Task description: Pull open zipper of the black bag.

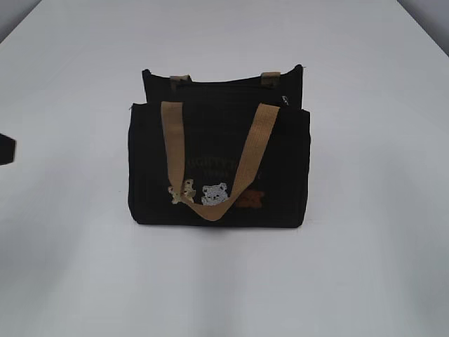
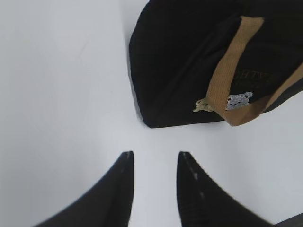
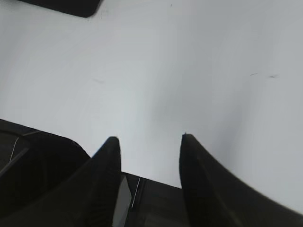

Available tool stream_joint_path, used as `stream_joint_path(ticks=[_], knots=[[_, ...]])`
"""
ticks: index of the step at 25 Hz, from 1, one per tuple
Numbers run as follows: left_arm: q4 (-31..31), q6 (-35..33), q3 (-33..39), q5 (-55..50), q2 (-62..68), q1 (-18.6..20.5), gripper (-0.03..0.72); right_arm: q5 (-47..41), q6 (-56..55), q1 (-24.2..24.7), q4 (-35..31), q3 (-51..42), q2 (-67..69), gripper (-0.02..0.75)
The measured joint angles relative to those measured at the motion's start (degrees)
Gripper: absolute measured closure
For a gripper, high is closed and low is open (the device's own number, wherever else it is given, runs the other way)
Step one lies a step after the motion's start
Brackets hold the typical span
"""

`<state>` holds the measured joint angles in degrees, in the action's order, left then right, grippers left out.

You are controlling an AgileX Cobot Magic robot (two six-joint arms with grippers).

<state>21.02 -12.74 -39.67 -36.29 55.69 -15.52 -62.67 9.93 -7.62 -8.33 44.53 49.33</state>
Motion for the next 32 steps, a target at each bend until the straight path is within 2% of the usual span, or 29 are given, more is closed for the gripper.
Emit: stream_joint_path(ticks=[2,5,12,16,24,32], knots=[[-4.3,5.0,0.6,-3.5,-5.7,0.0,0.453,1.0,0.0,0.0,0.1,-3.6,-7.9,0.412],[-7.9,8.9,1.3,-9.0,-15.7,0.0,0.453,1.5,0.0,0.0,0.2,-8.2,-15.6,0.412],[-15.5,12.7,5.9,-20.7,-33.3,0.0,0.453,0.1,1.1,0.0,0.4,-15.7,-29.6,0.412],[-17.8,12.7,8.6,-23.4,-41.9,0.0,0.453,-0.1,1.2,0.0,0.4,-16.5,-35.7,0.422],[-18.8,11.4,9.3,-24.3,-55.8,0.0,0.453,-0.2,1.3,0.0,0.4,-16.6,-47.2,0.444],[-18.3,10.5,9.5,-24.5,-56.1,0.0,0.453,-0.3,1.3,0.0,0.4,-16.6,-49.7,0.444]])
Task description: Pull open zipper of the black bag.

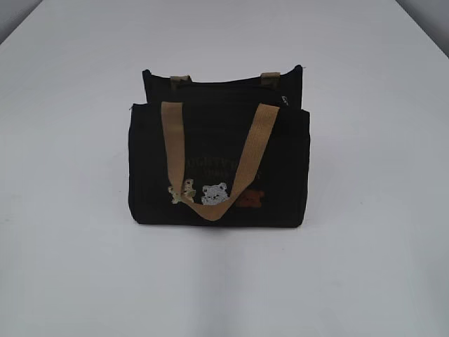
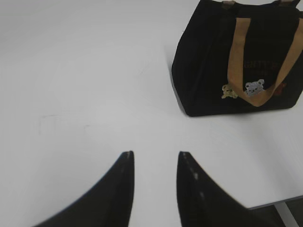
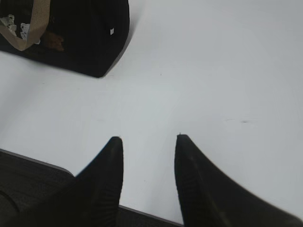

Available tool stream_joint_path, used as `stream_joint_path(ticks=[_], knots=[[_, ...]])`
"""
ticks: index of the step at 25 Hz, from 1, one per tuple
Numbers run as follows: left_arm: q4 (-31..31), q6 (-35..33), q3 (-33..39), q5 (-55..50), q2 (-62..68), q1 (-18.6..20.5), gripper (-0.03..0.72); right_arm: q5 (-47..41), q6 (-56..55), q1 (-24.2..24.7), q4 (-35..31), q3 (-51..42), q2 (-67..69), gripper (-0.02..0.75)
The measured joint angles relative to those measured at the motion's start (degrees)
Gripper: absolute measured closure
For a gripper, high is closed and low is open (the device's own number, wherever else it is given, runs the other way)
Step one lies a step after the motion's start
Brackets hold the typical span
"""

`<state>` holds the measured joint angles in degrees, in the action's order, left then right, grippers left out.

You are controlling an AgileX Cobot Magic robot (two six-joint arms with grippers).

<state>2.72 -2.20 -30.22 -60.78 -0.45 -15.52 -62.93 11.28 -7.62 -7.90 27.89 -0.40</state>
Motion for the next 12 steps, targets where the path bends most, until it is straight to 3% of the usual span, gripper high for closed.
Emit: stream_joint_path(ticks=[8,12], knots=[[0.0,0.0,0.0,0.0,0.0,0.2,0.452,0.0,0.0,0.0,-0.4,0.0,0.0,0.446],[0.0,0.0,0.0,0.0,0.0,5.8,0.452,0.0,0.0,3.6,-0.9,0.0,0.0,0.446]])
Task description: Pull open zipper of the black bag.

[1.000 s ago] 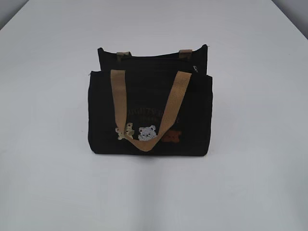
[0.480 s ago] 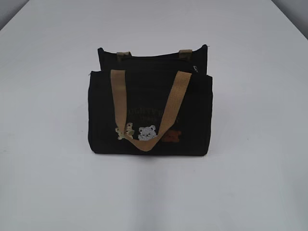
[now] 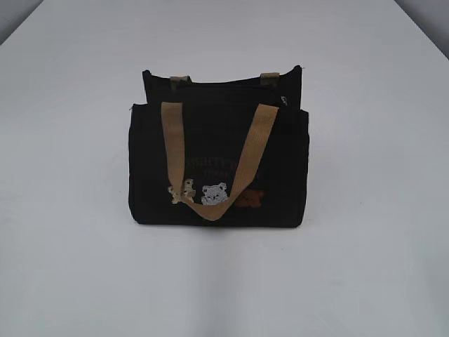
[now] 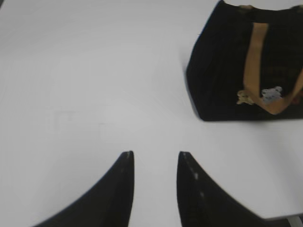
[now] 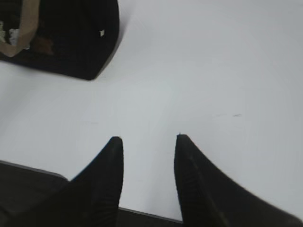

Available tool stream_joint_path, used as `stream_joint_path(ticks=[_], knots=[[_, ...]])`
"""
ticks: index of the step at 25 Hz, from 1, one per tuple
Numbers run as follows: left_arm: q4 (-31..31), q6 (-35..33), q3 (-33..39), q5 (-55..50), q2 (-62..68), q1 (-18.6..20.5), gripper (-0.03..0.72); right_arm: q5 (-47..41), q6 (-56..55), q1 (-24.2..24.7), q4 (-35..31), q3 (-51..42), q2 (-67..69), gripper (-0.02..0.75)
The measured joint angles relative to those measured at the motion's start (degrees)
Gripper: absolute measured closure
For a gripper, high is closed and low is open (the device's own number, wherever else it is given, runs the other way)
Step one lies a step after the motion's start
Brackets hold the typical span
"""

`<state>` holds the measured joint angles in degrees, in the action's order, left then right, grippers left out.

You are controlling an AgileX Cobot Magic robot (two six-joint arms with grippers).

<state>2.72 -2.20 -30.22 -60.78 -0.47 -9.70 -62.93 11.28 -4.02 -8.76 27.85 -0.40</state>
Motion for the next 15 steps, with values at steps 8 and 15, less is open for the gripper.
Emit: stream_joint_path(ticks=[8,15], knots=[[0.0,0.0,0.0,0.0,0.0,5.4,0.453,0.0,0.0,4.2,-0.2,0.0,0.0,0.446],[0.0,0.0,0.0,0.0,0.0,5.4,0.453,0.0,0.0,4.2,-0.2,0.0,0.0,0.446]])
